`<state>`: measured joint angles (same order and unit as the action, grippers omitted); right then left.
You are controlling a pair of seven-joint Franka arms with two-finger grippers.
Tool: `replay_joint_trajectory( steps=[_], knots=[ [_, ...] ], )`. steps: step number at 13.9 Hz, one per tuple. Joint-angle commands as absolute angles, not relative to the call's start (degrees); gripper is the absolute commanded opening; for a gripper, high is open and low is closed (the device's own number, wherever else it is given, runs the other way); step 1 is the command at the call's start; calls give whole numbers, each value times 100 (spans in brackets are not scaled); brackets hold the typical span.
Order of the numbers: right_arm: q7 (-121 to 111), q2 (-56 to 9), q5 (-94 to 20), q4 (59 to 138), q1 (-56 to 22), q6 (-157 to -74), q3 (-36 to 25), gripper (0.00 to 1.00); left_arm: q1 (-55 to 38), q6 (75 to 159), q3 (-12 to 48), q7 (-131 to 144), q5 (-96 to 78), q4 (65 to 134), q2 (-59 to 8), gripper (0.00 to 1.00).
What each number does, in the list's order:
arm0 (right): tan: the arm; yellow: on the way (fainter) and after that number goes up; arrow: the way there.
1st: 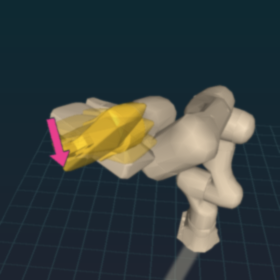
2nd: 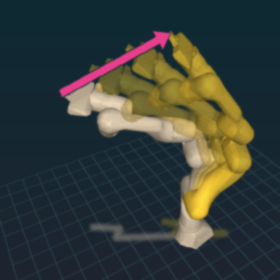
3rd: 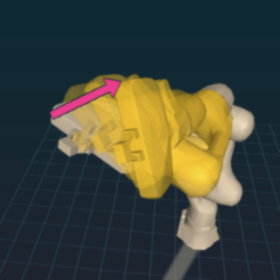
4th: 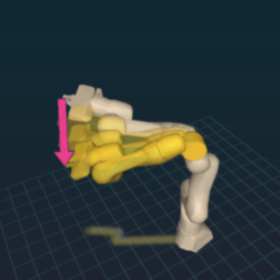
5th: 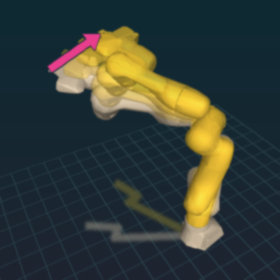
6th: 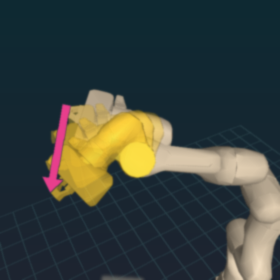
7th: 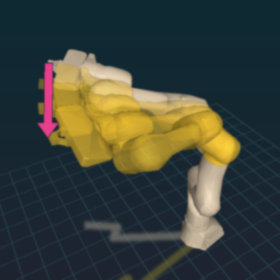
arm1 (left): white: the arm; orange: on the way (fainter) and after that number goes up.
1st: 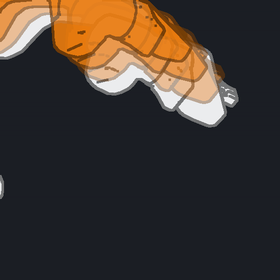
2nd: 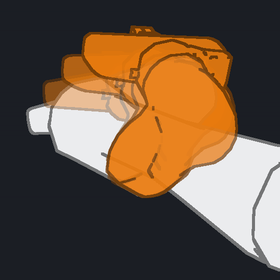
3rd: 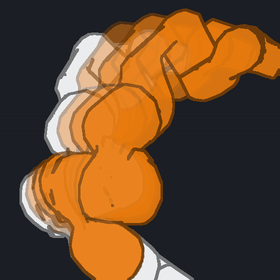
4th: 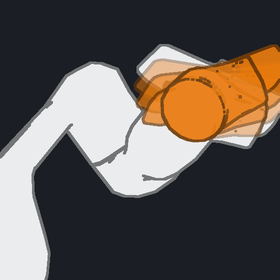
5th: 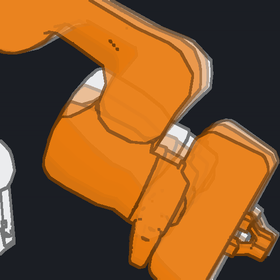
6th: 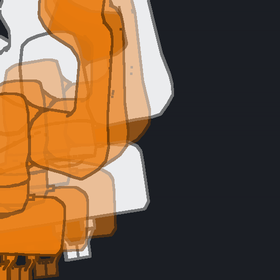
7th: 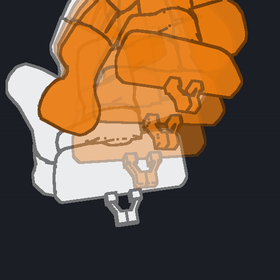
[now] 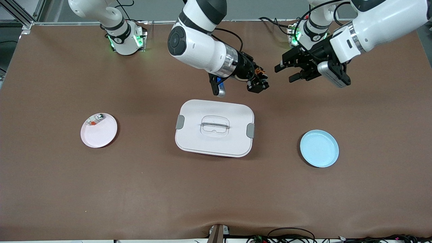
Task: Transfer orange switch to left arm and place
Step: 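Hold the switch up while the left gripper grasps it from the right gripper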
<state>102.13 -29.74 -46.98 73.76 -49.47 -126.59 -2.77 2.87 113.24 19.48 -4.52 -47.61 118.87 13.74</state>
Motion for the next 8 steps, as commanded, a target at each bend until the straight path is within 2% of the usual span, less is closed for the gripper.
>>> replay_joint_trajectory(
  steps=[1, 8],
  knots=[
    [10318, -3067, -4816, 7181, -5001, -12665, -325, 25, 325, 11575, 2083, -439, -4922, 12164, 1591, 79],
    [10424, -3067, -4816, 7119, -4992, -12665, -334, 24, 325, 12058, 2478, -431, -5361, 12410, 1547, 72]
  ],
)
